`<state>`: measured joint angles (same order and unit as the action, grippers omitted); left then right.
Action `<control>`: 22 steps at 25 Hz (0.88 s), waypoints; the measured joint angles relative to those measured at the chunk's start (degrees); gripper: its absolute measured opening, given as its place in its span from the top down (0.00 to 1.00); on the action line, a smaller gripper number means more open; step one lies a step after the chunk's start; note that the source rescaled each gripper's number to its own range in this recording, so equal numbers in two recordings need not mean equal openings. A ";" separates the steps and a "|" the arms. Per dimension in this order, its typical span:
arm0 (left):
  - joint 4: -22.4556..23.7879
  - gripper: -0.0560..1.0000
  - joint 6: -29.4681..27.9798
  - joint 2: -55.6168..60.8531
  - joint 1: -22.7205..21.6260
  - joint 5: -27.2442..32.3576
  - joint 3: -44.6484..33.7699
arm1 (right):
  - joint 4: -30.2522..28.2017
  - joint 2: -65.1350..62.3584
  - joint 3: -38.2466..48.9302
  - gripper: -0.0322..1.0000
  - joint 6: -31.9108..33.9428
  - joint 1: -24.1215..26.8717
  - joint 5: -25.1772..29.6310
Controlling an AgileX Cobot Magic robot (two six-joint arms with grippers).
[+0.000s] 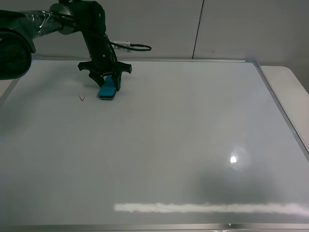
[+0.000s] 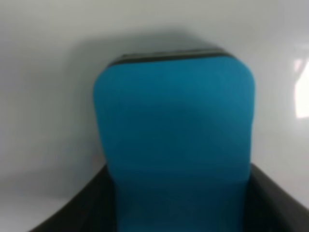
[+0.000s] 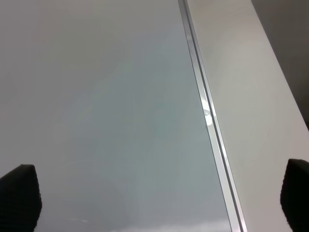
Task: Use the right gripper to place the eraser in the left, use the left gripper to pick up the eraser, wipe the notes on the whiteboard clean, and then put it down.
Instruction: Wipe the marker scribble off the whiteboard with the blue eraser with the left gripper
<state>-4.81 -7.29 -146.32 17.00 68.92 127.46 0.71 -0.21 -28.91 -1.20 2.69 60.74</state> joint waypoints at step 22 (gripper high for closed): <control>3.52 0.93 2.39 -0.20 -1.01 0.71 0.00 | 0.00 0.00 0.00 0.00 0.00 0.00 0.00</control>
<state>-1.29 -4.90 -146.53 15.98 69.63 127.46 0.71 -0.21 -28.91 -1.20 2.69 60.74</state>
